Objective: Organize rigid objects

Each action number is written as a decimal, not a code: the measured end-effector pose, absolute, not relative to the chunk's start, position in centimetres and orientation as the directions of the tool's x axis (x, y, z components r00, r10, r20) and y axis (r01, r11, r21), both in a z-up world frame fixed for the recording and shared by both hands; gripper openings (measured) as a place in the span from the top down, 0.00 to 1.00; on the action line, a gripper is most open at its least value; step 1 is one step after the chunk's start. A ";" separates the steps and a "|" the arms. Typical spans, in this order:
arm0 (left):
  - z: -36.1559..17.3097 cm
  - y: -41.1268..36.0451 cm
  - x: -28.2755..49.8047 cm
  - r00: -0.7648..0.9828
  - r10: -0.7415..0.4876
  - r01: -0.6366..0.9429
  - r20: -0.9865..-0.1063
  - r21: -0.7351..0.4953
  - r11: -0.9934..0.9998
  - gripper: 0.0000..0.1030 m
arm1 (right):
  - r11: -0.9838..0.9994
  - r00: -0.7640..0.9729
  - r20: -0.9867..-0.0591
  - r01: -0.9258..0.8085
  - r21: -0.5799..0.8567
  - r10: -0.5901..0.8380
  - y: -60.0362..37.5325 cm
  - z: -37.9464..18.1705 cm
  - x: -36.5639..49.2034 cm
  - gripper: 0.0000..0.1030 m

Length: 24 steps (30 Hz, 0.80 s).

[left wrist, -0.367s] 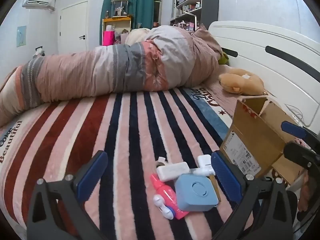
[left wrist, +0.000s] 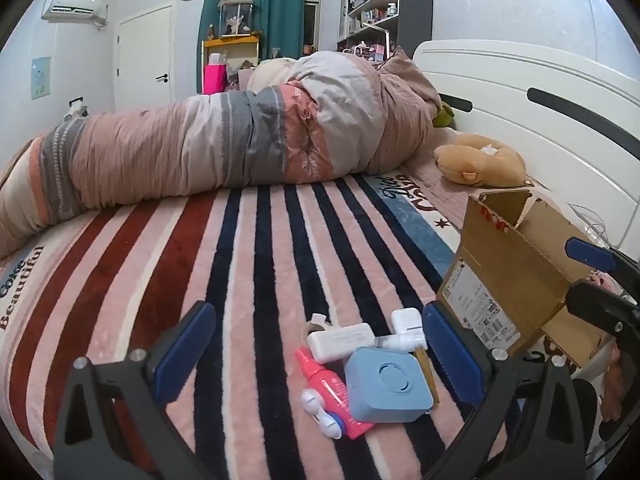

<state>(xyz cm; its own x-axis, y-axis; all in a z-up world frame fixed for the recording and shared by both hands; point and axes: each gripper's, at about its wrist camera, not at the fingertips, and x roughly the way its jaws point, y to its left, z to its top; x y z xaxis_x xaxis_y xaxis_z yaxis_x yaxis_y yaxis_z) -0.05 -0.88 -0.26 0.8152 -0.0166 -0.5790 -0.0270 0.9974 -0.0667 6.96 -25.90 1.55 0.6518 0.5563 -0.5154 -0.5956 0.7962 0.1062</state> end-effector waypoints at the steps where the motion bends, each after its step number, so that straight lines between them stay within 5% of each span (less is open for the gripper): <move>1: -0.2 -0.9 -0.1 0.816 -0.023 -0.024 -0.578 -0.073 0.997 0.00 | 0.799 0.655 -0.517 -0.592 0.102 0.551 -25.6 1.7 6.4 0.00; 24: 0.3 -1.0 -0.9 0.827 -0.041 -0.011 -0.561 -0.089 0.996 0.00 | 0.823 0.676 -0.522 -0.561 0.093 0.520 -24.7 2.0 4.5 0.00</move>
<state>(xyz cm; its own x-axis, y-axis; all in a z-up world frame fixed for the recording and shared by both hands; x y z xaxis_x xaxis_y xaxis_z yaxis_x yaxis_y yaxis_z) -0.90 -0.96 0.29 0.8267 -0.0412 -0.5611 -0.0105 0.9960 -0.0887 4.45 -24.73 1.99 0.6763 0.5197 -0.5221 -0.5605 0.8229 0.0930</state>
